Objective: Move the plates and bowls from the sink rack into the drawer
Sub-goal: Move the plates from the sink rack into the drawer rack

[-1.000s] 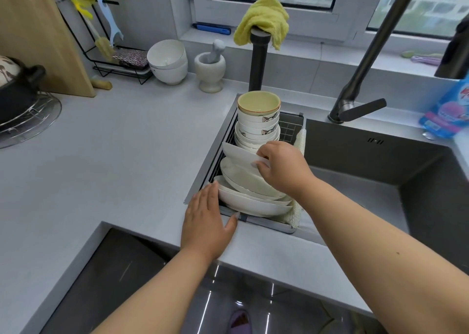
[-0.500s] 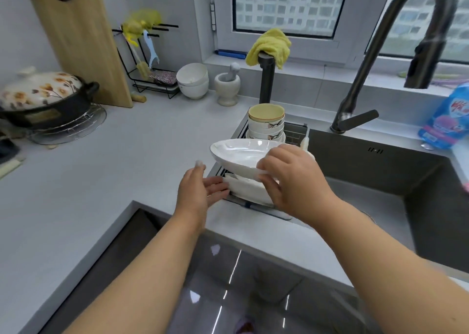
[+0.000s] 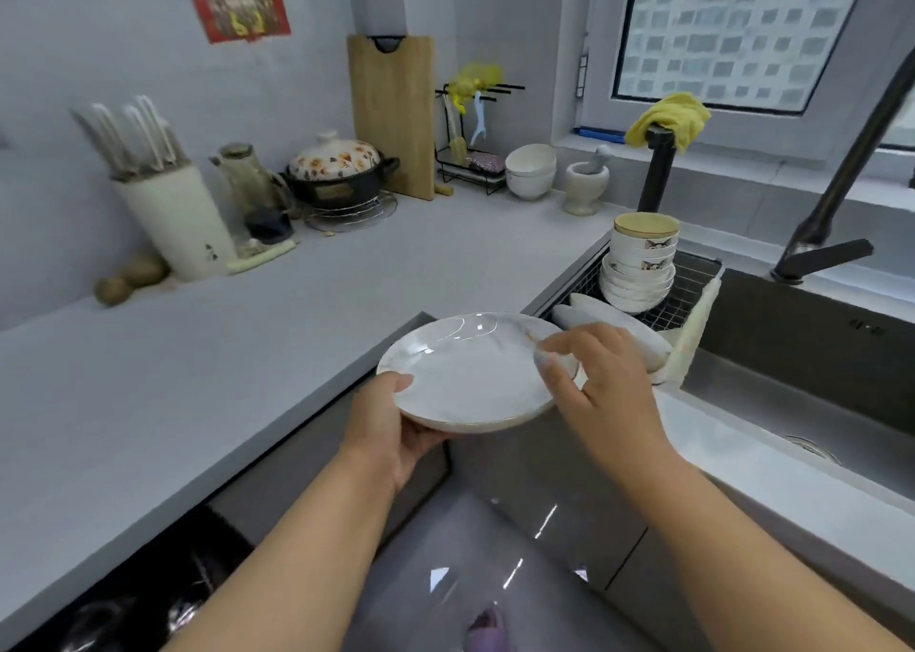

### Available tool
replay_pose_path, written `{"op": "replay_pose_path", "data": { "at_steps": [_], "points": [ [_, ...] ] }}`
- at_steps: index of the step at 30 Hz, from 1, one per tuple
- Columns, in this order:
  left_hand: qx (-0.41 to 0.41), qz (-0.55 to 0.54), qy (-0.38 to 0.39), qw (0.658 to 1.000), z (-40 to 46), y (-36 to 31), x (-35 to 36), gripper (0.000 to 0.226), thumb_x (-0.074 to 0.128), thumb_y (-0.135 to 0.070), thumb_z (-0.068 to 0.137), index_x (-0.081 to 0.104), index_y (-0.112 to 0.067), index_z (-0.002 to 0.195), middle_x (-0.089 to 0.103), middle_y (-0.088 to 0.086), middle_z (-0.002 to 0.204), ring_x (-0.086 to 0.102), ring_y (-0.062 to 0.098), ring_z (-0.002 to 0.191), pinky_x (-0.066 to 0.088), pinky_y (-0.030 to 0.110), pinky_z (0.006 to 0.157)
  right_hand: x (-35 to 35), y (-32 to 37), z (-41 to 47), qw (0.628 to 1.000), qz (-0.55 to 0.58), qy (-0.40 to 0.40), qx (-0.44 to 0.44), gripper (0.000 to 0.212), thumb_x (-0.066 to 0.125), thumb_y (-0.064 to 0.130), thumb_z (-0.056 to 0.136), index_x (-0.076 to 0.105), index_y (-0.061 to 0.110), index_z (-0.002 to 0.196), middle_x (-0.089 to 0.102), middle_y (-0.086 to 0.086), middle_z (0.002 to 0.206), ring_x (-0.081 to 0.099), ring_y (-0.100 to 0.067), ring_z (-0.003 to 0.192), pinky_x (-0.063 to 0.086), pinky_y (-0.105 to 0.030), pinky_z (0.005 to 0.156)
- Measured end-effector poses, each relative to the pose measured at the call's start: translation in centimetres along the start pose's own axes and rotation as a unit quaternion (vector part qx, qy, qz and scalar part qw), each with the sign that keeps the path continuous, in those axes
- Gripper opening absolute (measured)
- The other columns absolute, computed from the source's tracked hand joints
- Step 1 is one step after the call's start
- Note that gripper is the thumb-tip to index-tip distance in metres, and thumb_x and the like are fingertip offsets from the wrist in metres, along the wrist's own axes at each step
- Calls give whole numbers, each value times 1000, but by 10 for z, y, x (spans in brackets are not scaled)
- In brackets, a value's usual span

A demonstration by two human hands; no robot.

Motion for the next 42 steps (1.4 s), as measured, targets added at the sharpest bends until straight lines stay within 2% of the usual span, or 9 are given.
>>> {"op": "replay_pose_path", "data": {
  "at_steps": [5, 8, 10, 12, 20, 28, 31, 37, 42],
  "points": [
    [45, -27, -84, 995, -44, -10, -81, 22, 40, -23, 97, 59, -17, 106, 69, 7, 96, 64, 27, 87, 51, 35, 62, 49, 39, -20, 957, 161, 121, 207, 37, 56, 40, 91, 53, 21, 123, 60, 2, 102, 57, -13, 93, 43, -27, 74],
    [53, -60, -128, 989, -72, -14, -131, 26, 41, -29, 99, 60, -14, 110, 70, 12, 103, 65, 32, 96, 56, 44, 72, 91, 78, -45, 819, 393, 254, 332, 36, 50, 35, 91, 55, 15, 120, 68, -5, 102, 67, -20, 84, 54, -33, 70],
    [62, -69, -163, 982, -89, -14, -167, 30, 41, -32, 100, 61, -13, 113, 71, 14, 104, 66, 34, 95, 56, 44, 66, 113, 107, -60, 732, 491, 292, 372, 31, 45, 23, 94, 59, 6, 115, 71, -10, 88, 67, -23, 74, 55, -37, 67],
    [65, -84, -189, 976, -105, -12, -206, 33, 42, -33, 100, 61, -12, 118, 72, 14, 105, 67, 35, 96, 56, 42, 62, 133, 134, -73, 699, 514, 321, 380, 30, 43, 17, 94, 60, 1, 113, 70, -14, 88, 67, -26, 76, 56, -41, 71],
    [27, -8, -316, 948, -185, 12, -377, 42, 37, -42, 102, 64, -10, 106, 74, 16, 90, 72, 32, 77, 59, 42, 68, 224, 251, -149, 717, 409, 432, 364, 28, 43, 15, 91, 57, 0, 111, 60, -23, 94, 62, -30, 71, 54, -37, 57],
    [-38, 241, -470, 848, -284, 54, -574, 33, 37, -29, 100, 53, -10, 78, 62, 9, 83, 61, 29, 79, 48, 35, 72, 338, 357, -267, 719, 257, 565, 313, 22, 42, 13, 91, 56, 2, 105, 63, -20, 88, 61, -30, 70, 57, -38, 57],
    [-60, 372, -457, 806, -309, 66, -616, 28, 38, -31, 100, 56, -10, 97, 60, 3, 91, 55, 18, 81, 37, 28, 65, 381, 386, -304, 732, 204, 594, 266, 16, 44, 8, 90, 56, 2, 98, 61, -17, 79, 62, -28, 63, 59, -45, 57],
    [-126, 510, -411, 745, -325, 98, -665, 56, 38, -44, 98, 31, -14, 145, 40, 7, 145, 37, 25, 131, 34, 36, 105, 454, 424, -357, 757, 116, 623, 158, 20, 50, 8, 86, 52, 12, 105, 62, -10, 87, 65, -34, 84, 58, -52, 73],
    [-148, 561, -369, 726, -324, 111, -677, 63, 30, -50, 99, 18, -16, 151, 30, 5, 153, 23, 24, 141, 22, 37, 115, 526, 417, -377, 760, 67, 635, 122, 61, 51, 37, 66, 48, 18, 124, 65, -9, 109, 65, -33, 95, 55, -53, 83]
  ]
}}
Point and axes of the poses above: each hand's wrist, its own z-axis towards the middle knuckle, its own x-axis out of the palm, y = z × x, the point moved 3 cm from there along z, towards the middle knuckle
